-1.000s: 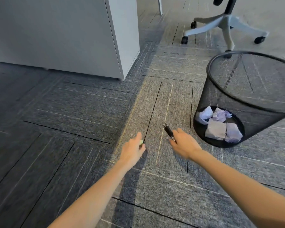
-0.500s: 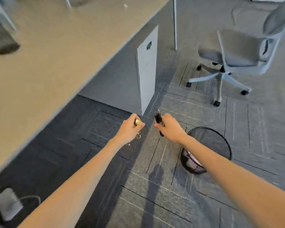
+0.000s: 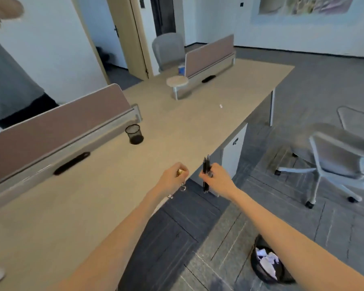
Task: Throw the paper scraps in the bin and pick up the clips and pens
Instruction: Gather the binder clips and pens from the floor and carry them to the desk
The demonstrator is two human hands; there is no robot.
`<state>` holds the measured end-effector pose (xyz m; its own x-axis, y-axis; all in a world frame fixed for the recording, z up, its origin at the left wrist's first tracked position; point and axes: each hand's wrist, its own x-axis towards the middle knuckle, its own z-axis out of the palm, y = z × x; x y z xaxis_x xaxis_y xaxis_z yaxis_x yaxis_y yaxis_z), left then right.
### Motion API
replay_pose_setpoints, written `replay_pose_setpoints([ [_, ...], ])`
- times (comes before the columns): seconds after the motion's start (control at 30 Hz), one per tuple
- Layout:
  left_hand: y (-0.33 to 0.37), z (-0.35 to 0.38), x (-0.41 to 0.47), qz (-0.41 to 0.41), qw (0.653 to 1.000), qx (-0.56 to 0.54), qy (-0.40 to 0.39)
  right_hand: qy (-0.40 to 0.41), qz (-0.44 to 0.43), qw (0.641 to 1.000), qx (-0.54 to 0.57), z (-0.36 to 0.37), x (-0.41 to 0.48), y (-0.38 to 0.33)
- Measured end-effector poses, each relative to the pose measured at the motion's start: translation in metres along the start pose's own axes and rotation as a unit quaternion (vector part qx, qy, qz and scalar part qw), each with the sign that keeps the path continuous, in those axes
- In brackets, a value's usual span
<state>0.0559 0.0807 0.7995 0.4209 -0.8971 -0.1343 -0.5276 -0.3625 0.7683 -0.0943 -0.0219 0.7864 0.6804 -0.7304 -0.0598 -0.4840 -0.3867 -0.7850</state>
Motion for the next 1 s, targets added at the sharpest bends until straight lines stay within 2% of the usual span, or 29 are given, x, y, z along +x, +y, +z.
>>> replay_pose_setpoints([
  [0.27, -0.001, -0.076, -0.016, -0.113, 0.984, -0.092, 0.099, -0.035, -0.053, 0.998, 0.029, 0.014, 0.032, -0.059],
  [0.4, -0.030, -0.106, 0.006, -0.171, 0.963, -0.178, 0.107, -0.068, -0.070, 0.995, 0.022, 0.033, 0.072, -0.081],
  [0.63, -0.101, -0.164, 0.110, -0.306, 0.901, -0.290, 0.101, -0.101, -0.092, 0.991, 0.015, 0.080, 0.203, -0.122],
  [0.8, -0.152, -0.217, 0.210, -0.372, 0.849, -0.364, 0.089, -0.094, -0.067, 0.993, 0.024, 0.115, 0.330, -0.151],
  [1.0, -0.203, -0.252, 0.312, -0.402, 0.839, -0.343, 0.130, -0.099, -0.043, 0.993, 0.050, 0.150, 0.446, -0.157],
])
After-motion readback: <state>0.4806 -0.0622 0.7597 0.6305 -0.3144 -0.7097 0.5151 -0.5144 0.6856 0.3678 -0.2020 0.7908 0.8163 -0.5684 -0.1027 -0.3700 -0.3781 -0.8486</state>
